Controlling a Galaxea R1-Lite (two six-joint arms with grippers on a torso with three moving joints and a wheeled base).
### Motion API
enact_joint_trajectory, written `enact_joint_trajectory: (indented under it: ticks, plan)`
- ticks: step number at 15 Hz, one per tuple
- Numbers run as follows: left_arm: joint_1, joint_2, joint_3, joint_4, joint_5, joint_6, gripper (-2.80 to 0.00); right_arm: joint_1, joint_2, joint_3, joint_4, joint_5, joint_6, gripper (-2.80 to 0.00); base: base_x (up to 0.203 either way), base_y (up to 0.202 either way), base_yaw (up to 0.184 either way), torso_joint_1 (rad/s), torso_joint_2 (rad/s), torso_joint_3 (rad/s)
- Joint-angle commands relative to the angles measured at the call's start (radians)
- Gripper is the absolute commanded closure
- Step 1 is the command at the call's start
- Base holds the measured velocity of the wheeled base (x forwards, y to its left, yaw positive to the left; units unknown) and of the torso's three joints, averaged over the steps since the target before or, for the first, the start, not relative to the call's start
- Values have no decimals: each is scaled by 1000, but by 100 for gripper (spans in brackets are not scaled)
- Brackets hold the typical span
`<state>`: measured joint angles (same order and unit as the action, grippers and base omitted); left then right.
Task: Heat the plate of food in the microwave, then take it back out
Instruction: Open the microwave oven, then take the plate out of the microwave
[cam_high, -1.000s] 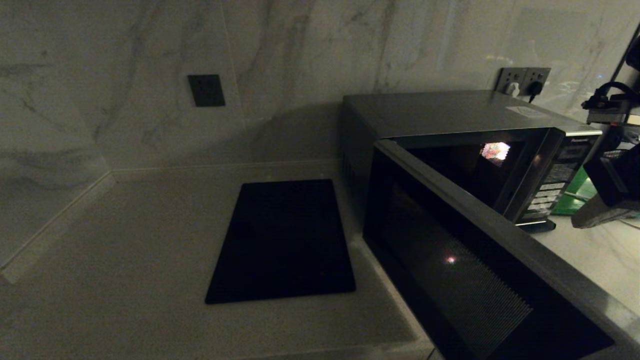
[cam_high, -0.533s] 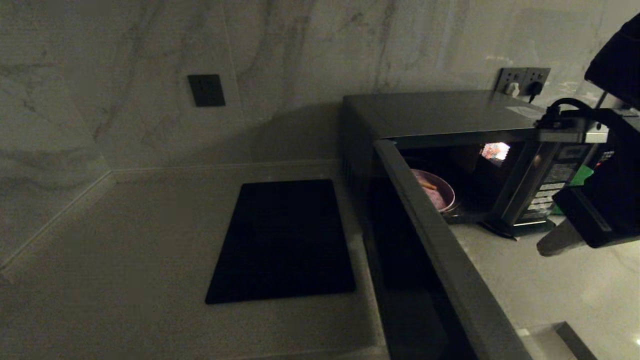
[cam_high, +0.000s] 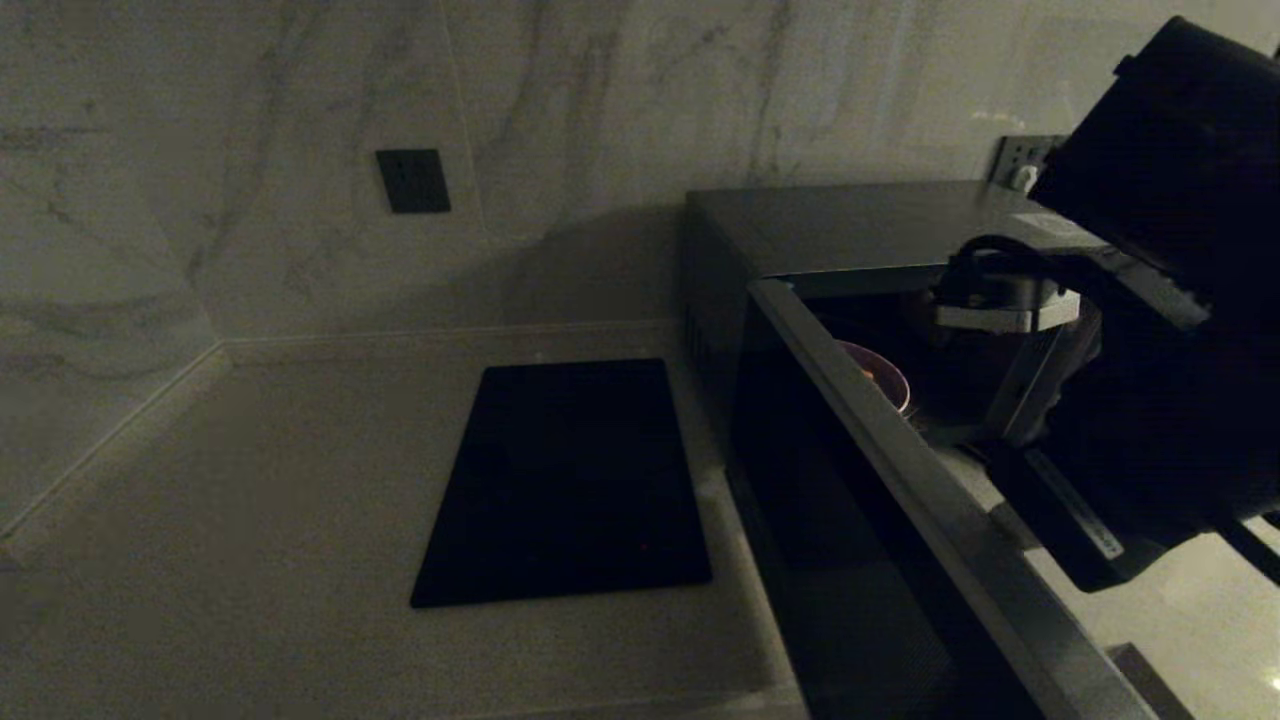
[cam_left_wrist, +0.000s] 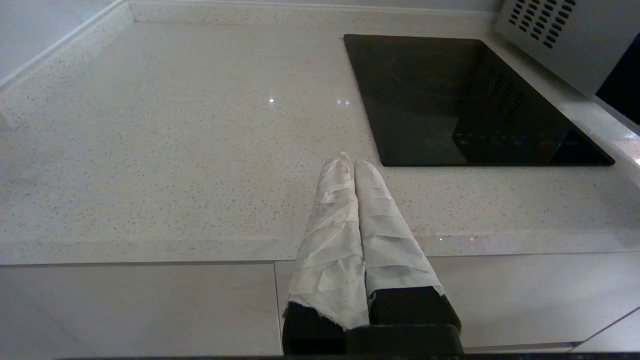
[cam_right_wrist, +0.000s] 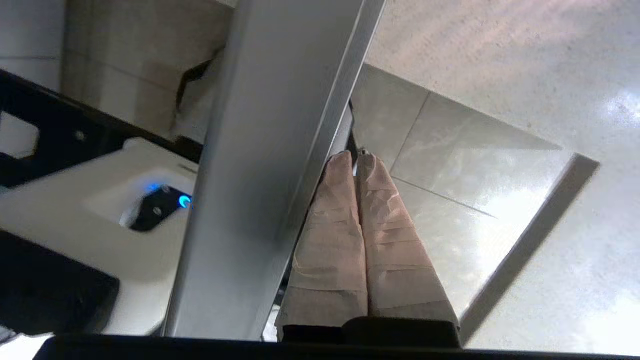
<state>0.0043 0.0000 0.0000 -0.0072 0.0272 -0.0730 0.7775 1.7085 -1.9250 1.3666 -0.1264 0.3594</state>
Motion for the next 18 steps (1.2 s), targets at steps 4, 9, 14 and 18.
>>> enact_joint_trajectory:
  ticks: [4, 9, 14, 18]
  plan:
    - [0, 2, 0, 0, 0, -1, 0, 20, 28, -11, 6, -2, 16, 0, 0, 0, 0, 0, 0, 0]
    - [0, 2, 0, 0, 0, -1, 0, 19, 30, -15, 5, -7, 45, 0, 0, 0, 0, 0, 0, 0]
    - [0, 2, 0, 0, 0, -1, 0, -90, 27, -44, -63, -340, 283, 0, 0, 0, 0, 0, 0, 0]
    - [0, 2, 0, 0, 0, -1, 0, -375, -33, 13, -269, -354, 338, 0, 0, 0, 0, 0, 0, 0]
